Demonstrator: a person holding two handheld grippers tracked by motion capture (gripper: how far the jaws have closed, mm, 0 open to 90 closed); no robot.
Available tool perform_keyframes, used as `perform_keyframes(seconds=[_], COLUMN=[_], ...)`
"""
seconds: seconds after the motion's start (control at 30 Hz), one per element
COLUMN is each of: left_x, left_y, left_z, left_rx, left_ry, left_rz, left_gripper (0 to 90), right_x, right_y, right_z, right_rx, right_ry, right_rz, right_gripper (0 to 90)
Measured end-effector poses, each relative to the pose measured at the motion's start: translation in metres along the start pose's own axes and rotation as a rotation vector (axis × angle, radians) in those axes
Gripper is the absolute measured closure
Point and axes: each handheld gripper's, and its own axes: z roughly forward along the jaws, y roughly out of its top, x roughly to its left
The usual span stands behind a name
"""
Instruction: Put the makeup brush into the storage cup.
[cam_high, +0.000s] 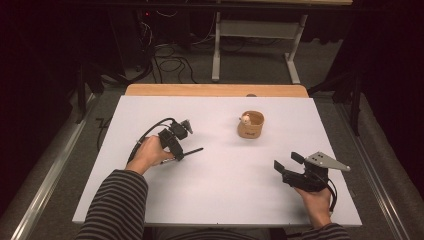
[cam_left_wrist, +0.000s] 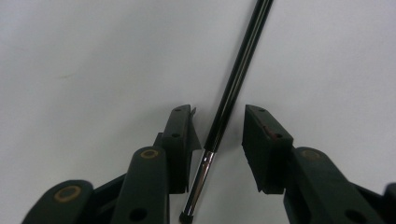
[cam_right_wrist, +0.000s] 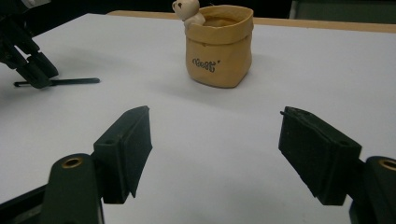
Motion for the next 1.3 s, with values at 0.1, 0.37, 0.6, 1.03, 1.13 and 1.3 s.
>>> perform_keyframes(seconds=[0.1,0.37,0.6,1.03,1.13,1.3], left_x=[0.0004,0.0004,-0.0001,0.0003,-0.0004,-0.0009], left_y=[-0.0004,-0.0005,-0.0004,-0.0003,0.0001,0.0011], left_z=[0.0012,0.0020,0.0018,0.0023,0.0021,-0.0005], left_rx=[0.004,0.009,0.014,0.014,0.005,-0.013], left_ry=[-0.003,-0.004,0.000,0.003,0.013,0.014], left_rz=[-0.001,0.003,0.020,0.019,0.026,0.033], left_gripper=[65.7,71.8,76.4,82.8,83.0,83.2], right_x=[0.0001,-0.0002,-0.0003,-0.0003,-0.0001,-0.0004], right_y=[0.0000,-0.0001,-0.0002,-0.0002,-0.0002,-0.0003], right_z=[0.0001,0.0003,0.0002,0.0006,0.0006,0.0007], right_rx=[0.001,0.002,-0.001,0.002,0.001,0.002], right_ry=[0.001,0.002,0.010,0.018,0.019,0.019], right_rz=[-0.001,0.001,0.007,0.005,0.004,0.004], right_gripper=[27.2,27.3,27.4,27.4,27.4,27.6])
